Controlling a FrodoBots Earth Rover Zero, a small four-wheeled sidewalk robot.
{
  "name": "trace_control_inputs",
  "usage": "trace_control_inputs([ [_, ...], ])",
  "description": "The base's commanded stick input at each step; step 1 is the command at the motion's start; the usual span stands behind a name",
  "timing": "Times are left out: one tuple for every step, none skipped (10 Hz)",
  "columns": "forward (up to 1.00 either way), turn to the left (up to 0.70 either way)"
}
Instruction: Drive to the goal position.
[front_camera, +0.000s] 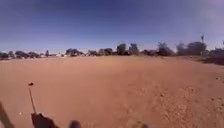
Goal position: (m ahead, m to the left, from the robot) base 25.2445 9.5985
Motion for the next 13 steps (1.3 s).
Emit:
trace_control_inputs([
  [0.70, 0.00],
  [0.70, 0.00],
  [0.70, 0.00],
  [0.70, 0.00],
  [0.70, 0.00],
  [0.70, 0.00],
  [0.70, 0.00],
  [0.70, 0.00],
  [0.70, 0.00],
  [0.70, 0.00],
  [0.70, 0.00],
  [0.70, 0.00],
  [0.70, 0.00],
])
